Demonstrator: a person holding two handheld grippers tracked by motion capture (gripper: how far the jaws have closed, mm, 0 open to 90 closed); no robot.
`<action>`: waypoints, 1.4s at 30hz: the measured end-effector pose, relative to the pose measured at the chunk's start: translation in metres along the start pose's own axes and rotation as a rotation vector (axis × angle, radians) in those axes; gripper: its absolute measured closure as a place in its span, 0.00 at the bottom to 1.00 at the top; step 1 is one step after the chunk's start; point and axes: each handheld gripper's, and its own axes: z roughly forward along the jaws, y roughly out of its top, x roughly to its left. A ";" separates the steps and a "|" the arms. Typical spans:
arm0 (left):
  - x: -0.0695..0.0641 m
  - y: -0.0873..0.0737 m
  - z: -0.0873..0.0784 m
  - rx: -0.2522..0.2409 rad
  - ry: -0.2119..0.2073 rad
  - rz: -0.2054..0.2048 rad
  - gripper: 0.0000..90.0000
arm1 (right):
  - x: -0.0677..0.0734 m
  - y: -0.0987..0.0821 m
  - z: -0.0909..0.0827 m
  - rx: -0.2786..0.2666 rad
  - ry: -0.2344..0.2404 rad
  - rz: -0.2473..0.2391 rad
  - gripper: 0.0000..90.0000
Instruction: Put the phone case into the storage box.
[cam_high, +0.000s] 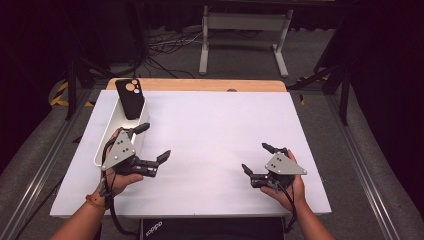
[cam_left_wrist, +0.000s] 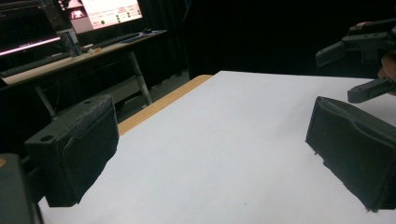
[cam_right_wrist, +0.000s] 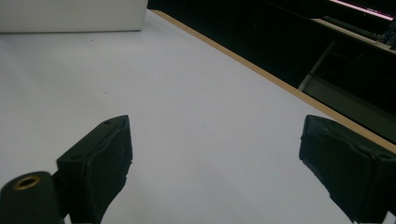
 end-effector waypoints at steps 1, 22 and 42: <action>0.000 0.000 0.000 0.000 0.000 0.000 0.04 | 0.000 0.000 0.000 0.000 0.002 -0.003 0.11; -0.022 -0.017 0.012 0.071 -0.051 0.029 0.04 | 0.002 0.001 -0.002 -0.001 0.006 -0.009 0.11; -0.025 -0.046 0.019 0.139 -0.090 0.016 0.05 | 0.009 0.002 -0.007 -0.021 0.017 -0.012 0.09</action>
